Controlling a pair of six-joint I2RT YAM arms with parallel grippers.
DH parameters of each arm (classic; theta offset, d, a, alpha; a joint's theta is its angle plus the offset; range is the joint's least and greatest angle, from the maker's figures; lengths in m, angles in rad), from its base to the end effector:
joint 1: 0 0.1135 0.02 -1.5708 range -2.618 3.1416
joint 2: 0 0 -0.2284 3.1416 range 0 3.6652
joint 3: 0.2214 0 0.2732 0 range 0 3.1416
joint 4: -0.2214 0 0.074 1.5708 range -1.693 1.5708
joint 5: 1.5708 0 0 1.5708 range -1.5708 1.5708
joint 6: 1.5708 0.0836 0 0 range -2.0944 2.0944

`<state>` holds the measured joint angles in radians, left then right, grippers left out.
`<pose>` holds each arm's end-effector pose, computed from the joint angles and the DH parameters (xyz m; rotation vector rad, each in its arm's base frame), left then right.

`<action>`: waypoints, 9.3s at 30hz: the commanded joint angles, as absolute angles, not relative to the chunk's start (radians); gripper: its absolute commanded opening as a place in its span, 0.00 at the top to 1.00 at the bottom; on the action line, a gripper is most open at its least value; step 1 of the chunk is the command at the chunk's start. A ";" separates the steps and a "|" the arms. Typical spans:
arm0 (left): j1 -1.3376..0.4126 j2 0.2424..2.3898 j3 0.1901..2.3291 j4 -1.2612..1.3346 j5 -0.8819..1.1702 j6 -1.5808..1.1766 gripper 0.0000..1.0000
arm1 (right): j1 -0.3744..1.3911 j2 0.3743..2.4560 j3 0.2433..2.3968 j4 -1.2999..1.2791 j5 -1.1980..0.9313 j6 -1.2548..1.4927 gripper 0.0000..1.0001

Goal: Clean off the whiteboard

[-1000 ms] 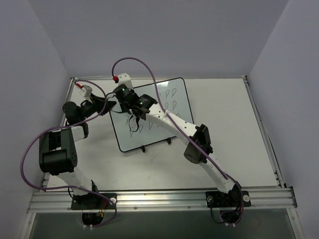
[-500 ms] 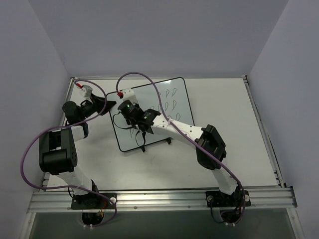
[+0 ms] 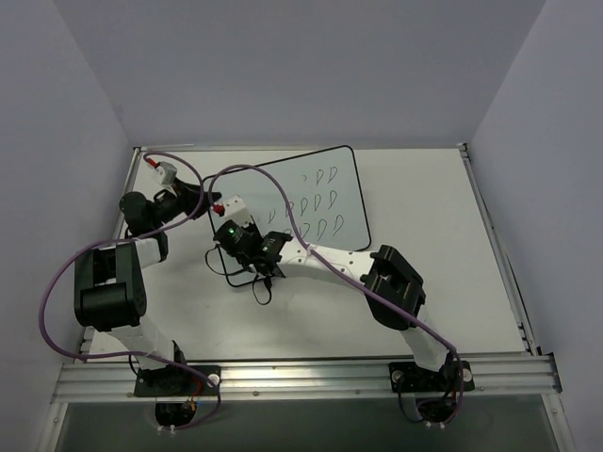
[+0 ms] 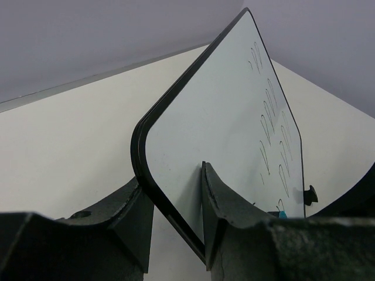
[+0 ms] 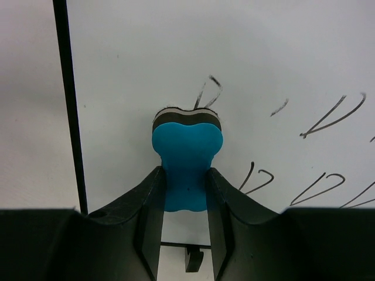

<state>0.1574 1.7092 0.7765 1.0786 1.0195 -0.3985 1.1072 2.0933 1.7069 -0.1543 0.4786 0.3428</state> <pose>0.3815 -0.0116 0.1785 0.4570 1.4962 -0.9117 0.2717 0.4573 0.1903 -0.5017 2.0069 0.3949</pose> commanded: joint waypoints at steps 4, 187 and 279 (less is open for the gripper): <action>0.114 1.701 0.752 1.144 1.141 -0.147 0.98 | 1.034 2.138 1.856 -0.152 0.587 0.293 1.00; 0.098 1.549 0.775 0.575 1.025 0.327 0.98 | 0.917 1.723 1.055 0.353 0.354 0.244 1.00; 0.071 1.540 0.776 0.522 0.997 0.380 0.98 | 0.972 1.779 1.058 0.428 0.459 0.358 1.00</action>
<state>0.0975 1.5246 0.7868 0.5491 0.9443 0.3687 0.9680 1.7374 0.9840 0.4473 0.4068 0.3771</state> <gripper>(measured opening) 0.036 0.262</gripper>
